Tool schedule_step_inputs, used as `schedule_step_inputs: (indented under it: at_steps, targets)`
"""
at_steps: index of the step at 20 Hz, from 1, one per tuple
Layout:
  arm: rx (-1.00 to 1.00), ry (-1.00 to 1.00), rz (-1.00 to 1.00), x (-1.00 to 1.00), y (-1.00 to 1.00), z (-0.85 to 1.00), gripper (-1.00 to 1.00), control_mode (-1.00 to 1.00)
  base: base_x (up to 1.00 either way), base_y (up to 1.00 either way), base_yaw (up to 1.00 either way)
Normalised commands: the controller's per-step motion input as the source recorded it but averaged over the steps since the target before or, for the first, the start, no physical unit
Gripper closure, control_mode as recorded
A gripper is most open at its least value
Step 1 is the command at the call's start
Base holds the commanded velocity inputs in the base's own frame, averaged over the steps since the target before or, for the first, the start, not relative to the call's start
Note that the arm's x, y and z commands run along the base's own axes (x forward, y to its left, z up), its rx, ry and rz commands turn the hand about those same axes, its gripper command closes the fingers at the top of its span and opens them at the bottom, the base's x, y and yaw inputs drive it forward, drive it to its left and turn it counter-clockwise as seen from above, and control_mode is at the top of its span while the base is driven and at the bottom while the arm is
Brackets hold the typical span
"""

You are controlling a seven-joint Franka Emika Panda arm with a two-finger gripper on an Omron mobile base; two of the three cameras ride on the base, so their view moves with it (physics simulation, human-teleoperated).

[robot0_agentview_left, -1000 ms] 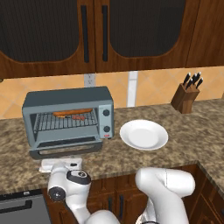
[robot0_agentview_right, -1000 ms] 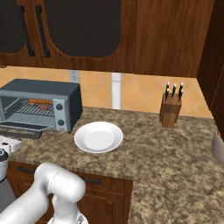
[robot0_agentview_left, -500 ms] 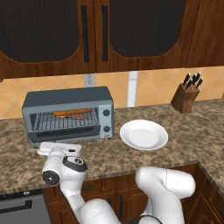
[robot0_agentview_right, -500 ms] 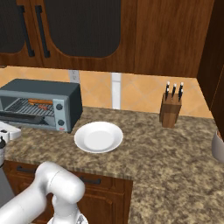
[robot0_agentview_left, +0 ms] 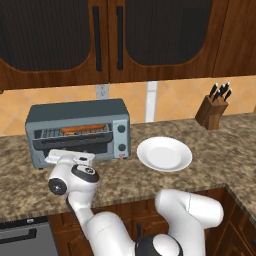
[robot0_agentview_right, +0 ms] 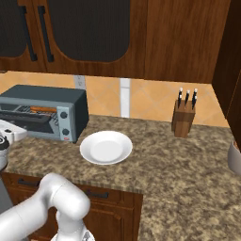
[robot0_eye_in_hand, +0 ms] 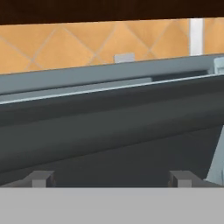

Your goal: Pick up the kebab skewer and baguette bread, and place them inside the toaster oven. Close the toaster oven door and start by setting the timer.

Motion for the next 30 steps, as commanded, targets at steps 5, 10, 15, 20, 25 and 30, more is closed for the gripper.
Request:
schedule_step_inputs:
  at_steps: [5,10,15,20,25,30]
  targets:
    - [0.00,0.00,-0.02,0.23,-0.28,0.13,-1.00,-1.00,0.00,0.00,0.00]
    - [0.00,0.00,-0.02,0.24,-0.25,0.10,-1.00,-1.00,0.00,0.00,0.00]
    - [0.00,0.00,-0.02,0.28,-0.21,0.09,-1.00,-1.00,0.00,0.00,0.00]
    - [0.00,0.00,-0.03,0.27,-0.09,0.02,-1.00,-1.00,0.00,0.00,0.00]
    - [0.00,0.00,-0.02,0.24,-0.11,0.00,-1.00,-1.00,0.00,0.00,0.00]
    - [0.00,0.00,-0.01,0.06,-0.18,0.02,-1.00,-1.00,0.00,0.00,0.00]
